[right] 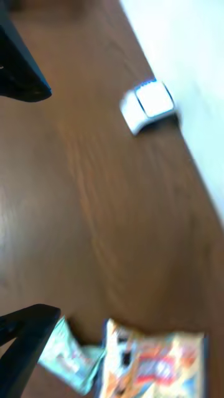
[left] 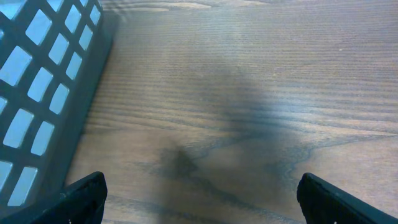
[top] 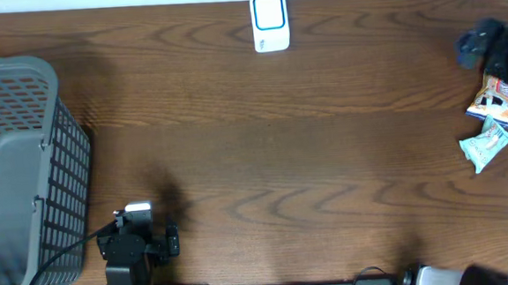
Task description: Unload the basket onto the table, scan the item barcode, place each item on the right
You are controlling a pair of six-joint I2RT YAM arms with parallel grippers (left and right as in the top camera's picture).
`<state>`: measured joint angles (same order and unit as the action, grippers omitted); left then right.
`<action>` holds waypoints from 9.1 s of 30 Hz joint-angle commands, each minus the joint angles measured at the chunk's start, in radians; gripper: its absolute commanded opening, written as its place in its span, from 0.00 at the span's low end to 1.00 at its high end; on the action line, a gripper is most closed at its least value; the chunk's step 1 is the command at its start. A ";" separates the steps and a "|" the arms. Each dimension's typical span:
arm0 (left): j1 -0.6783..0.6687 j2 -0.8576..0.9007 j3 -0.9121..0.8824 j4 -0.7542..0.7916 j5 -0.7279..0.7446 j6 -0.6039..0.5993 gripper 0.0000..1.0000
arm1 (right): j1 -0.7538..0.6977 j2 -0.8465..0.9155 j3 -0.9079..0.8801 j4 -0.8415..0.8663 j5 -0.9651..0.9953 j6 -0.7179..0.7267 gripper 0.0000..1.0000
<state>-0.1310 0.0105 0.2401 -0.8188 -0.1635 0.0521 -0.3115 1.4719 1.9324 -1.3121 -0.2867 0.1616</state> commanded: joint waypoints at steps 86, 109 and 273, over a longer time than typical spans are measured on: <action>0.003 -0.005 -0.008 -0.011 -0.006 0.006 0.98 | 0.322 -1.467 -1.925 1.704 0.049 -0.085 0.99; 0.003 -0.005 -0.008 -0.011 -0.006 0.006 0.98 | 0.323 -1.467 -1.927 1.243 0.191 -0.094 0.99; 0.148 -0.009 -0.237 0.746 0.157 -0.069 0.98 | 0.318 -1.466 -1.927 1.244 0.184 -0.155 0.99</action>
<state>0.0113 0.0101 0.0376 -0.0559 -0.0204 -0.0040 0.0040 0.0120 0.0067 -0.0635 -0.1074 -0.0074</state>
